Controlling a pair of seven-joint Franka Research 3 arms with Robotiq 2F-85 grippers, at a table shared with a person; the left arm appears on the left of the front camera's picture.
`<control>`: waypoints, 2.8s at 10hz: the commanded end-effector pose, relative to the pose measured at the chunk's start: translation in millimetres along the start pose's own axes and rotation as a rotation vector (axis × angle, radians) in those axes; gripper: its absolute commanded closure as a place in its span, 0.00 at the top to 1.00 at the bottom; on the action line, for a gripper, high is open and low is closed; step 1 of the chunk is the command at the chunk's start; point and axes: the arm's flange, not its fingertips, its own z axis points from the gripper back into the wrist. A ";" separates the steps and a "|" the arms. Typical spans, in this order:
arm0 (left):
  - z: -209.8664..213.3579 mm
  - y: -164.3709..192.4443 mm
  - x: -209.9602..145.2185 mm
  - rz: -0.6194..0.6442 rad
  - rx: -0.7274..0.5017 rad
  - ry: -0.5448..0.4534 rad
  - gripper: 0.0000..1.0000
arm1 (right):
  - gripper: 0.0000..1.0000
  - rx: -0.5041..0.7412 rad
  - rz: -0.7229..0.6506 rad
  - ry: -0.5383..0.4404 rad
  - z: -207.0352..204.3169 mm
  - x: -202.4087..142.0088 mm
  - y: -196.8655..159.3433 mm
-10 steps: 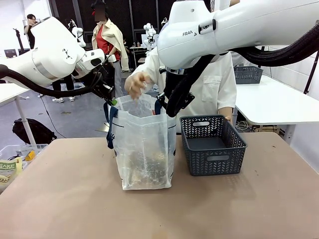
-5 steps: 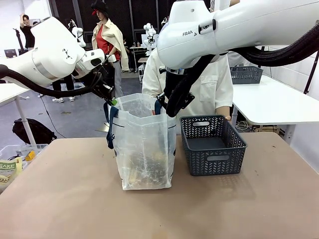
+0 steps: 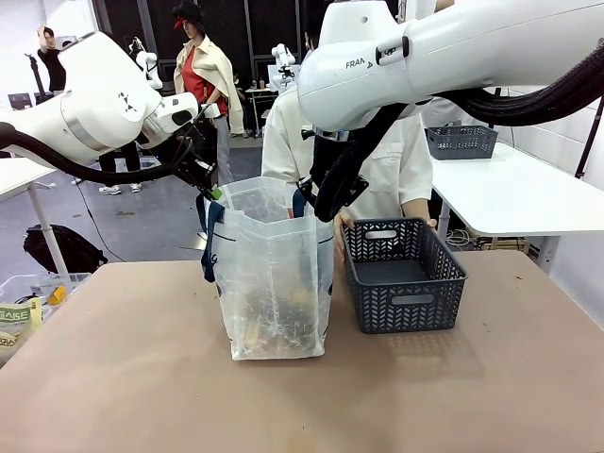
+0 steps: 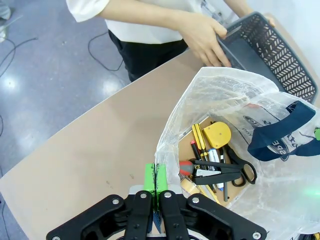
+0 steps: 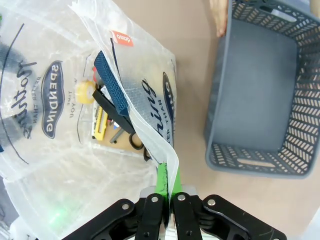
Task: Transfer purchased items from the store into the shopping bag.
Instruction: Move the Reusable shopping bag to the right side of the table.
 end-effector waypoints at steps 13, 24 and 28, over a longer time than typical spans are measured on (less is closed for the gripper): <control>-38.3 0.8 -9.3 0.018 -0.419 -0.085 0.19 | 0.00 -0.015 0.180 -0.053 -13.2 28.2 36.2; -59.9 18.5 -4.6 0.073 -0.671 -0.180 0.59 | 0.00 -0.033 0.299 -0.107 -24.5 27.3 70.9; -63.5 20.8 0.7 0.083 -0.729 -0.184 0.59 | 0.00 -0.001 0.380 -0.116 -25.2 28.4 83.8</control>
